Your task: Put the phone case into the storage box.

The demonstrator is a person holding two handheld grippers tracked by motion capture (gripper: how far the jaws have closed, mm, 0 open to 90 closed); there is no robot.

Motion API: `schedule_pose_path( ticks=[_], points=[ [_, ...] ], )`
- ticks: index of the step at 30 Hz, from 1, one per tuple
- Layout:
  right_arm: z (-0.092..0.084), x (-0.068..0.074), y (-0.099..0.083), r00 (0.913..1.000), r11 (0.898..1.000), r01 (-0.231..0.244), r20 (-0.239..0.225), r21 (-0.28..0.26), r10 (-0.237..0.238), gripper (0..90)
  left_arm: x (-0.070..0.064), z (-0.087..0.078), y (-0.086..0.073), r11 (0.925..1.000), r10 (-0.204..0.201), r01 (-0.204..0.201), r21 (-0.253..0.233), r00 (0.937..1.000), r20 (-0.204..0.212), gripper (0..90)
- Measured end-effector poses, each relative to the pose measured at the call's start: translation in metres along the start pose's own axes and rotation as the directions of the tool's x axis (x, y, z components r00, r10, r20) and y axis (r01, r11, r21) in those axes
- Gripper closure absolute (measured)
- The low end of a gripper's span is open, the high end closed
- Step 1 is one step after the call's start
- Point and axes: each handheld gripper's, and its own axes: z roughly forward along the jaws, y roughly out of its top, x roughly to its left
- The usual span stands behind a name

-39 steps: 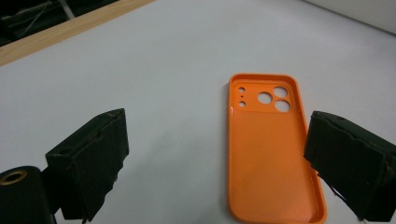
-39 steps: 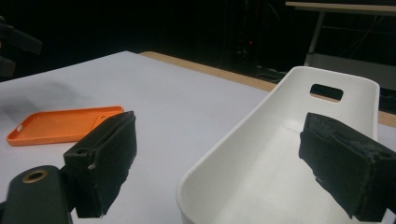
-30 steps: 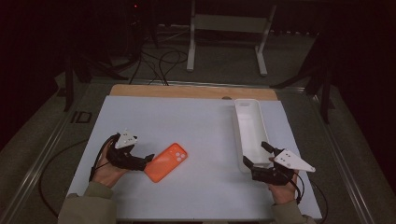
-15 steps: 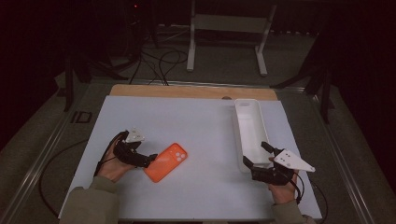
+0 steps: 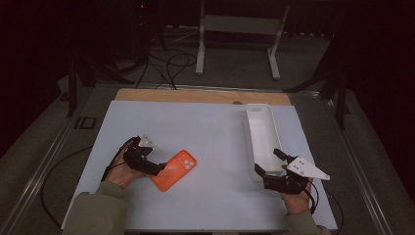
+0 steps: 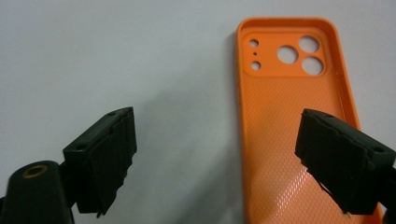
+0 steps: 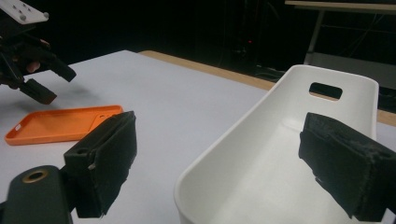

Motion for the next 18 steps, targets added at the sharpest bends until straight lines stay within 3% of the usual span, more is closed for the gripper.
schedule_pose_path(
  ticks=[6, 13, 18],
  points=[
    [0.0001, -0.0001, -0.0001, 1.0, 1.0, 0.0, -0.001, 0.001, 0.0, 11.1, -0.0022, 0.0042, 0.0003, 0.9992, 0.018, -0.018, 0.036, 0.9998, 0.007, 20.6],
    [0.0007, -0.0005, -0.0007, 1.0, 1.0, 0.001, 0.001, 0.006, -0.001, 11.3, -0.0023, 0.0085, -0.0011, 0.9938, 0.037, -0.045, 0.102, 0.9964, 0.076, 49.1],
    [0.0008, -0.0004, -0.0006, 1.0, 1.0, 0.002, 0.003, 0.008, -0.002, 11.4, 0.0002, 0.0111, -0.0018, 0.99, 0.028, -0.041, 0.135, 0.9952, 0.093, 66.7]
  ],
)
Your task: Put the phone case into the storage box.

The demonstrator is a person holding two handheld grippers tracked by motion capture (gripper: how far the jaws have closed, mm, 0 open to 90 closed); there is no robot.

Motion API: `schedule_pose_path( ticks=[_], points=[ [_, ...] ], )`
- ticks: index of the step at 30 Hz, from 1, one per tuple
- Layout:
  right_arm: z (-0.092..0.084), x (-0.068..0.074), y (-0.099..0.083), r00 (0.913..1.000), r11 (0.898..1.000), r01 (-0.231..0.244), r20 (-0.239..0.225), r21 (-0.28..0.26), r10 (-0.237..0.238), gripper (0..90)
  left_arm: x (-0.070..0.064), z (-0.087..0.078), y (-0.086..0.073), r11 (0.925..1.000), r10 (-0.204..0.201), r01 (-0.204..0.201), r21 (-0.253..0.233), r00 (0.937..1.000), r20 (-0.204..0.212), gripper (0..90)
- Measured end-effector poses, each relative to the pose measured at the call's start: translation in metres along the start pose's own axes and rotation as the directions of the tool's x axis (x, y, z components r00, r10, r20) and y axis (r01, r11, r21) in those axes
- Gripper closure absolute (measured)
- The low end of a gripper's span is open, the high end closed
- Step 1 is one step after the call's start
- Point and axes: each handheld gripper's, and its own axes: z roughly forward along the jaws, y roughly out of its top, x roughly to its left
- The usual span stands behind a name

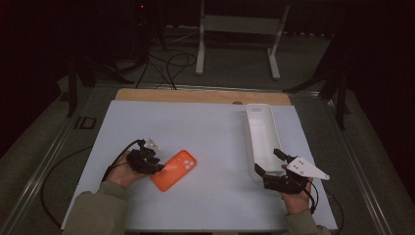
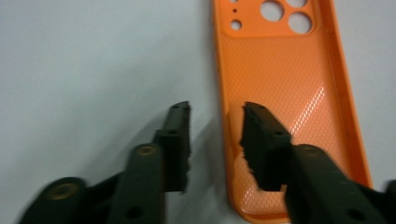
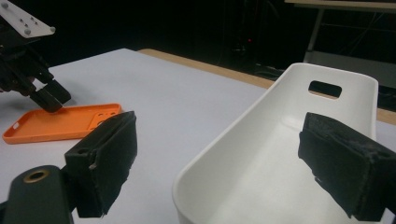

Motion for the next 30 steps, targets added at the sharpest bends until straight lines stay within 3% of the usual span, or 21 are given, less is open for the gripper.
schedule_pose_path(
  ticks=[10, 12, 18, 30],
  points=[
    [0.0, -0.0003, -0.0001, 1.0, 1.0, 0.0, 0.0, 0.0, 0.0, 11.4, -0.0011, 0.0035, 0.0019, 0.9994, -0.006, 0.005, 0.033, 0.9992, 0.038, 86.3],
    [0.0001, 0.0, 0.0001, 1.0, 1.0, -0.002, 0.002, 0.0, 0.002, 11.4, -0.0009, 0.0035, 0.0038, 0.9987, -0.005, 0.003, 0.052, 0.9993, 0.038, 87.2],
    [0.0002, 0.0003, 0.0005, 1.0, 1.0, -0.001, 0.001, 0.0, 0.001, 11.4, 0.0034, 0.0045, 0.0056, 0.9957, -0.066, 0.061, 0.07, 0.9956, 0.066, 87.4],
    [0.0, 0.0, 0.0007, 1.0, 1.0, -0.002, 0.001, -0.002, 0.002, 11.5, -0.0007, 0.0037, 0.007, 0.9973, -0.043, 0.042, 0.061, 0.9988, 0.022, 89.5]
  ],
)
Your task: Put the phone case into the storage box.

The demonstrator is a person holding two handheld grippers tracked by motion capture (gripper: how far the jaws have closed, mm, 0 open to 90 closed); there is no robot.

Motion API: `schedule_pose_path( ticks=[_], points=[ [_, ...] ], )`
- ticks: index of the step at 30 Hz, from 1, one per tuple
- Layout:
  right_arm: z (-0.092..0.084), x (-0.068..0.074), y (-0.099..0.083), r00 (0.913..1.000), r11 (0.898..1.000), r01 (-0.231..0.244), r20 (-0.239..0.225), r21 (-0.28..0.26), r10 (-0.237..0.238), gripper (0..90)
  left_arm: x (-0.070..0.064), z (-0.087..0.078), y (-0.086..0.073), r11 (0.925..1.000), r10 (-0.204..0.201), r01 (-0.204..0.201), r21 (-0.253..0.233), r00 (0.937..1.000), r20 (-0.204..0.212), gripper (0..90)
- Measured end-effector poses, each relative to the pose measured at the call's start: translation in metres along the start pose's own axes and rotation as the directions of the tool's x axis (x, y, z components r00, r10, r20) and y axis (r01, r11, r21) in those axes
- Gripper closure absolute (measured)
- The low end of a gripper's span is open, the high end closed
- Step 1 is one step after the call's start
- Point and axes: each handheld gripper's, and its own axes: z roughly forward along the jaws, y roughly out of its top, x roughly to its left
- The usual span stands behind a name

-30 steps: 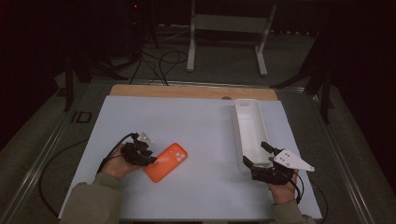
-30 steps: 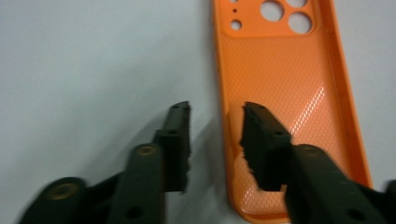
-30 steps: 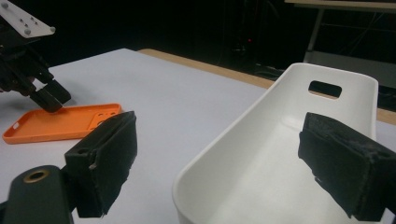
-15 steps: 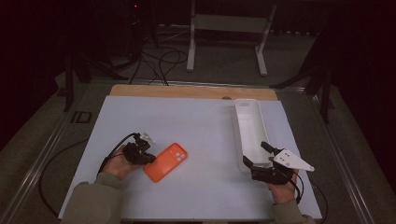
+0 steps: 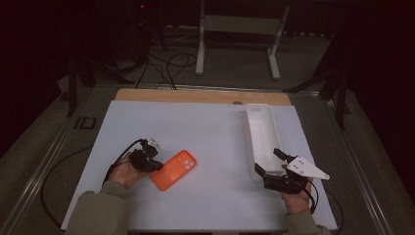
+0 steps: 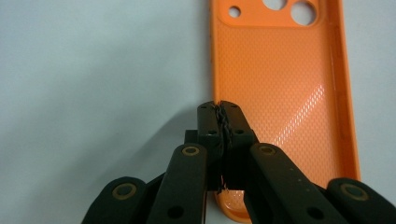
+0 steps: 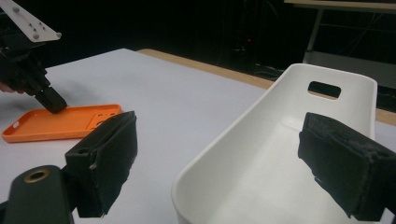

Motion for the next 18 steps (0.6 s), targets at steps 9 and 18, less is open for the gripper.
schedule_pose_path(
  ticks=[9, 18],
  points=[
    [0.0, 0.0, 0.0, 1.0, 1.0, 0.0, -0.001, 0.0, 0.0, 11.5, 0.002, -0.007, 0.0, 0.9989, -0.014, 0.013, -0.046, 0.9996, -0.025, 89.7],
    [0.0, 0.0, 0.0, 1.0, 1.0, -0.003, 0.001, 0.004, 0.003, 11.5, 0.001, -0.017, 0.001, 0.9941, -0.032, 0.026, -0.106, 0.998, -0.055, 89.6]
  ],
)
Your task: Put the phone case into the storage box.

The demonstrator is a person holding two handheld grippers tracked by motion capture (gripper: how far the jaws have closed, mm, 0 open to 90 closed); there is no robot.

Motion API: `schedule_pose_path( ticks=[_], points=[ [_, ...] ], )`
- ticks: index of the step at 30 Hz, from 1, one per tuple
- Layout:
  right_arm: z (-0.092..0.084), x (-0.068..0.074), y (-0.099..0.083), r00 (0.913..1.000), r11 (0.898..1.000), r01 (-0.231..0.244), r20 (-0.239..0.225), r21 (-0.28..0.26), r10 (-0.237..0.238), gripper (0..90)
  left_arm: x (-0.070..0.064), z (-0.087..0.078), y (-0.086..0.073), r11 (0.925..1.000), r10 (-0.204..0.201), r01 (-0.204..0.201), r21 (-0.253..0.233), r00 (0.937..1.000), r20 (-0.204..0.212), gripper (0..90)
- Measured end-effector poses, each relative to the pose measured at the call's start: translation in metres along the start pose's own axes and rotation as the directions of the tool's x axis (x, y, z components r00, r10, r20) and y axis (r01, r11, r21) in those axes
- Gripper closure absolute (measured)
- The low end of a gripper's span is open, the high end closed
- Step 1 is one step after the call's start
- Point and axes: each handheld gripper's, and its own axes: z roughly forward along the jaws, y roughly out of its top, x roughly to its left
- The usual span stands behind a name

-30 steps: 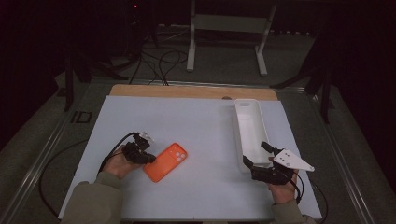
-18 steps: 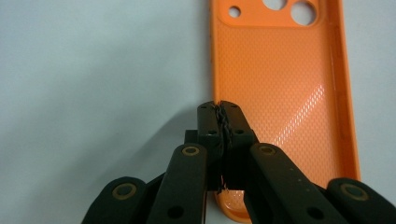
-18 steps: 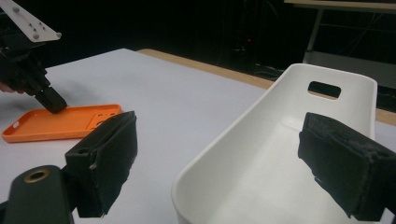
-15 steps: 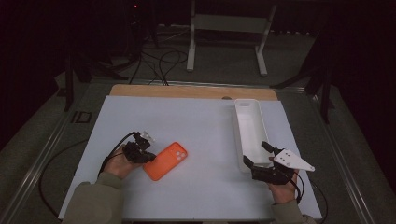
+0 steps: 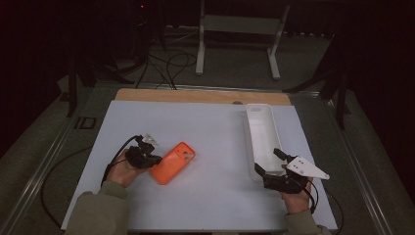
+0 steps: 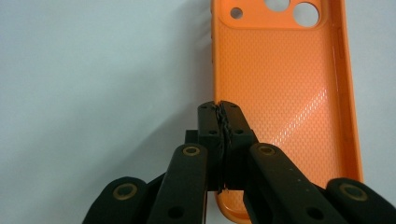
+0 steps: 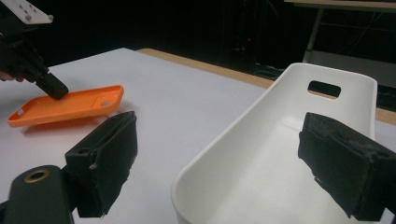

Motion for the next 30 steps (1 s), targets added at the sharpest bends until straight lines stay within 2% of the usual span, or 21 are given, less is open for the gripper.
schedule_pose_path(
  ticks=[6, 19, 30],
  points=[
    [0.0, -0.001, 0.0, 1.0, 1.0, 0.004, -0.001, -0.001, -0.004, 11.5, -0.001, -0.006, 0.003, 0.9991, -0.011, 0.01, -0.042, 0.9995, -0.03, 89.6],
    [0.0, -0.001, 0.001, 1.0, 1.0, -0.005, -0.005, 0.004, 0.005, 11.5, -0.005, -0.015, 0.009, 0.9955, -0.015, 0.01, -0.094, 0.9988, -0.047, 89.6],
    [0.001, -0.001, 0.002, 0.9999, 1.0, -0.012, -0.007, 0.008, 0.012, 11.5, -0.01, -0.021, 0.014, 0.9897, -0.018, 0.009, -0.143, 0.9975, -0.068, 89.6]
  ],
)
